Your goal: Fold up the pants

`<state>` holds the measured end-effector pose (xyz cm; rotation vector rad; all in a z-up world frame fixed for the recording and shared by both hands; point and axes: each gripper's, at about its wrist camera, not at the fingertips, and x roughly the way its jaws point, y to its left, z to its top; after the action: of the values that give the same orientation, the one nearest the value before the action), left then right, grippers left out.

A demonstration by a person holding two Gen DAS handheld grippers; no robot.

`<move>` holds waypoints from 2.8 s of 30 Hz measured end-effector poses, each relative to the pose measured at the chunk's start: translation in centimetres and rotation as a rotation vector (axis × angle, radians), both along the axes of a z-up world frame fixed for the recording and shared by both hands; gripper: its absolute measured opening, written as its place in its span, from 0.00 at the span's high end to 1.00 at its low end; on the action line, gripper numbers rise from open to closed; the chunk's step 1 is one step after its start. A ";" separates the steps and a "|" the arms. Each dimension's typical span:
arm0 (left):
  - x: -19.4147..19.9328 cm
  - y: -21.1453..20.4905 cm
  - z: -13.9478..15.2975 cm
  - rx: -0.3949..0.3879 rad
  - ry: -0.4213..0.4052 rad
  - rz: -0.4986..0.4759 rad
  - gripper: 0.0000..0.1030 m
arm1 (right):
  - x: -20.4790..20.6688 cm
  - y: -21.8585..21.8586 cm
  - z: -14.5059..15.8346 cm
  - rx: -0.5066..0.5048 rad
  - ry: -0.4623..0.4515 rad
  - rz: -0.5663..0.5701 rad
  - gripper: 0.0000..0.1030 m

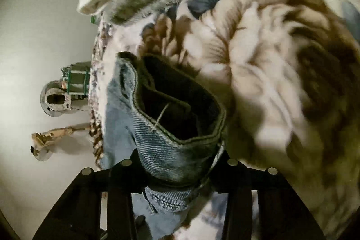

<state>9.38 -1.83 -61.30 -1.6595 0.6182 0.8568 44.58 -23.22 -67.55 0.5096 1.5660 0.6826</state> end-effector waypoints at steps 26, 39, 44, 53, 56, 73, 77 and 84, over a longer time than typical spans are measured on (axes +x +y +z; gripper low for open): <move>-2.2 -1.7 -2.6 0.048 -0.110 0.211 0.30 | -2.9 0.8 -3.6 0.136 0.094 0.045 0.20; -0.3 1.9 5.6 0.184 -0.068 0.018 0.79 | -4.3 1.4 3.6 0.069 0.048 -0.032 0.72; 1.8 4.1 11.5 0.219 -0.086 -0.065 0.80 | -2.4 -0.4 9.1 0.090 0.049 -0.072 0.77; 12.2 9.7 20.6 0.287 -0.201 -0.243 0.80 | 3.5 -0.4 21.6 0.128 -0.071 -0.220 0.79; 17.9 11.9 22.6 0.284 -0.271 -0.304 0.80 | 7.3 -0.8 25.7 0.141 -0.137 -0.316 0.79; 50.7 15.4 13.6 0.323 -0.313 -0.883 0.79 | 20.0 -4.4 12.7 0.095 -0.164 -0.792 0.80; 48.4 17.1 8.6 0.205 -0.299 -0.851 0.77 | 18.6 -3.5 9.6 0.073 -0.157 -0.773 0.80; 47.4 18.3 7.9 0.094 -0.314 -0.868 0.73 | 18.5 -2.9 9.2 0.008 -0.132 -0.699 0.63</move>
<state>56.80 16.51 -53.35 -1.2129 0.9451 -0.0046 63.13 -26.11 -58.31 0.9359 1.1489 0.1785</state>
